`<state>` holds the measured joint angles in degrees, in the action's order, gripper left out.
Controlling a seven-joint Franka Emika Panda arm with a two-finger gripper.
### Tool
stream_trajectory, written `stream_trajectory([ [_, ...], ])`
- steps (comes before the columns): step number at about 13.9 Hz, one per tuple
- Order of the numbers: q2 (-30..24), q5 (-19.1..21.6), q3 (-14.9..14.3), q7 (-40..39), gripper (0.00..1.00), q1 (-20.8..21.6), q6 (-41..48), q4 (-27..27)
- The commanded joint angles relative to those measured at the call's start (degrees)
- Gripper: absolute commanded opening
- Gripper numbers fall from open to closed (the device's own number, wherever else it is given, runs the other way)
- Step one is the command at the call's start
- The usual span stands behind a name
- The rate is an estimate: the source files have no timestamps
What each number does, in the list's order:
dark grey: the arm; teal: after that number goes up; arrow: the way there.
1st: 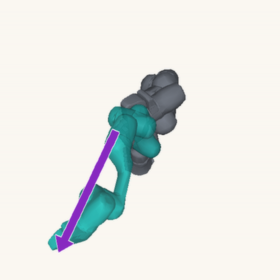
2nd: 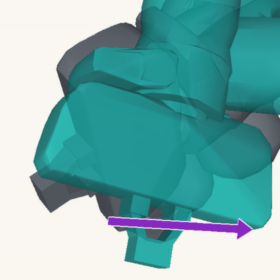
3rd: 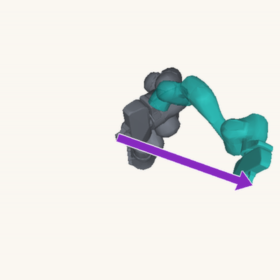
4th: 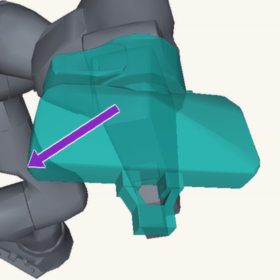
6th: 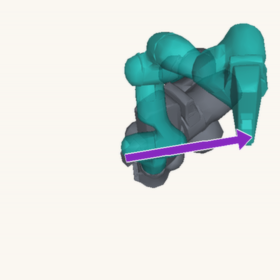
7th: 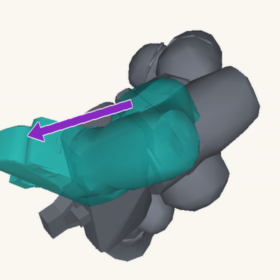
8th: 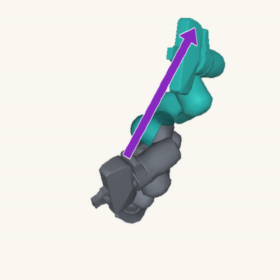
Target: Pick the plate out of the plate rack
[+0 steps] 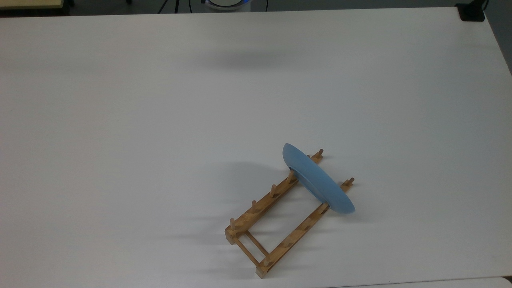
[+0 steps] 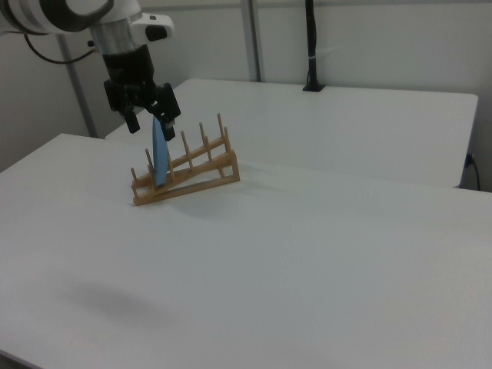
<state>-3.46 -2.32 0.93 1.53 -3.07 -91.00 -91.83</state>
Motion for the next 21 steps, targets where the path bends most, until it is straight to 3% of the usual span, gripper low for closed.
stream_trajectory([
  [1, -0.23, 1.53, 0.3, -1.18, 1.0, -0.01, -0.41, -0.37],
  [21, -0.14, 3.73, 0.3, -3.01, 1.0, -0.19, -0.58, -0.46],
])
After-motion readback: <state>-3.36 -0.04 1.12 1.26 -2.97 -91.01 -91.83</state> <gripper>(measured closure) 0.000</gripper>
